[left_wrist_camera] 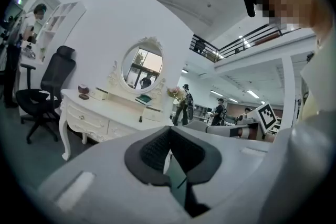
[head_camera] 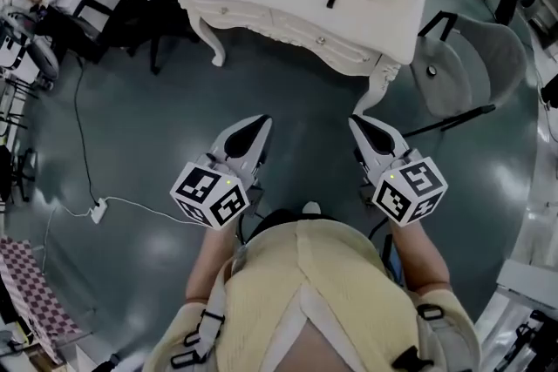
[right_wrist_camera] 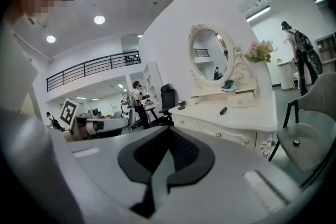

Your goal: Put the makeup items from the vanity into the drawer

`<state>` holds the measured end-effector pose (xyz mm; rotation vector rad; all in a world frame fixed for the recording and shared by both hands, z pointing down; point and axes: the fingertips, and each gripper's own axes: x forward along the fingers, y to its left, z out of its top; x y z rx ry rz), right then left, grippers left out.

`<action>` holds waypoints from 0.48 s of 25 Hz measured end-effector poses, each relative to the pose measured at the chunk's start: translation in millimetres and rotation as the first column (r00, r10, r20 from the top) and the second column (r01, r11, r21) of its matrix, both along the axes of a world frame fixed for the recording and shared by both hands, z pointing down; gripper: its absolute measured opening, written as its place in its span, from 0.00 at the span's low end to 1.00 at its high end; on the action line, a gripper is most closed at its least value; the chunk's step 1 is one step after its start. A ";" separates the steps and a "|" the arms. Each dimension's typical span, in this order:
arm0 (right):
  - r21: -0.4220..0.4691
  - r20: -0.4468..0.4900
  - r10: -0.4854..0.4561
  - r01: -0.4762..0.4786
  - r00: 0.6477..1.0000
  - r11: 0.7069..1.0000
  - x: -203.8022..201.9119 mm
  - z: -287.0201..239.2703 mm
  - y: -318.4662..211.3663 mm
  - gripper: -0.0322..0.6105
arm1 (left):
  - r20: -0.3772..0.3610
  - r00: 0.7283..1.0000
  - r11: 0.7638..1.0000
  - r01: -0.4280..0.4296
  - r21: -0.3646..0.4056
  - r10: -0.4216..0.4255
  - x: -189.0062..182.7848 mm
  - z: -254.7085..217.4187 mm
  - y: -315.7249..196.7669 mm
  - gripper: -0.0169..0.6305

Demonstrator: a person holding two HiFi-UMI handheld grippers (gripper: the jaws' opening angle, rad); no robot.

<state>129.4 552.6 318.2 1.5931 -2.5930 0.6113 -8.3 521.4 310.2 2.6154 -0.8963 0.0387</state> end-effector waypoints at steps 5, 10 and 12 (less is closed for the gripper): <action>-0.017 0.006 -0.007 0.007 1.000 1.000 4.1 8.7 -8.2 0.06 | 0.082 0.995 0.998 0.046 0.037 -0.049 2.7 10.9 -7.2 0.01; -0.030 0.001 0.000 0.000 1.000 1.000 5.2 12.2 -20.7 0.12 | 0.123 0.991 0.997 0.054 0.056 -0.061 6.5 14.1 -23.7 0.01; -0.040 0.001 0.006 -0.006 1.000 0.999 5.4 15.6 -28.0 0.13 | 0.123 0.991 0.998 0.045 0.052 -0.051 10.3 17.5 -33.2 0.01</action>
